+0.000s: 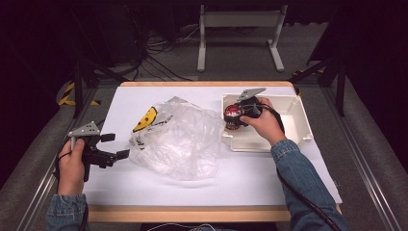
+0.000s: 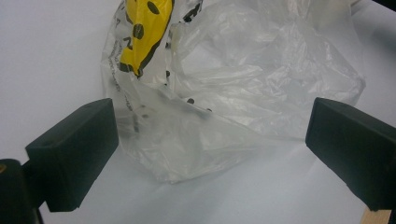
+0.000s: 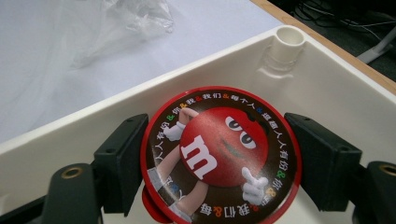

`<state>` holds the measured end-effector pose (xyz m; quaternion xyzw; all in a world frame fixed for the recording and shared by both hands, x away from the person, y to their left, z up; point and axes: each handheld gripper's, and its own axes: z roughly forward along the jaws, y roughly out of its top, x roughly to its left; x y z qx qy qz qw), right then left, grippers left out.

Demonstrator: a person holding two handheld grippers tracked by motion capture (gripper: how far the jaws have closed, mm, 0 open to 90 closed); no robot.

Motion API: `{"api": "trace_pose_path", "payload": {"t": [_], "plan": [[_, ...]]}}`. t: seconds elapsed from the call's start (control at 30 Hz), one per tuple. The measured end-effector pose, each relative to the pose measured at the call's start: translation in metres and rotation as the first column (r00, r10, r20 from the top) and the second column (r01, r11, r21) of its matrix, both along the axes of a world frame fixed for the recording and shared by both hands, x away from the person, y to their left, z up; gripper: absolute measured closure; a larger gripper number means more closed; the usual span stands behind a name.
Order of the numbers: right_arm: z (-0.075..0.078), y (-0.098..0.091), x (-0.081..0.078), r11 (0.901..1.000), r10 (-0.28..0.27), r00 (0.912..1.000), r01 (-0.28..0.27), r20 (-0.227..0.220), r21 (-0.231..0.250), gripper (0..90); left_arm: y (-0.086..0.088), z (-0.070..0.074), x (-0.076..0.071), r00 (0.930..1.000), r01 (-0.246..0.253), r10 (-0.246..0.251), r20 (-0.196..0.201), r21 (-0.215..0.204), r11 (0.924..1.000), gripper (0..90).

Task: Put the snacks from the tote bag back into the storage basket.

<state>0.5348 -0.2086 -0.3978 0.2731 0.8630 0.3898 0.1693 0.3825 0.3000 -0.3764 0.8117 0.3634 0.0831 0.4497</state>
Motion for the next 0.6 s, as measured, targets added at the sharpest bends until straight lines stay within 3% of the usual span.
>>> {"api": "trace_pose_path", "payload": {"t": [0.07,0.27,0.6], "plan": [[0.001,0.000,0.000,1.0000,0.003,1.0000,-0.003,-0.003,-0.001,24.6,0.001,0.000,0.000,1.0000,0.002,-0.002,0.007,-0.010,0.9999,3.4],[0.013,-0.007,-0.003,0.9971,-0.013,0.9999,0.012,0.003,0.075,13.0,0.002,0.002,0.000,0.9997,0.011,-0.010,0.021,-0.034,0.9994,3.6],[0.054,-0.026,-0.024,0.9919,-0.024,0.9992,0.020,0.033,0.125,8.7,0.006,-0.001,-0.006,0.9991,0.034,-0.033,0.026,-0.013,0.9993,3.4]]}}
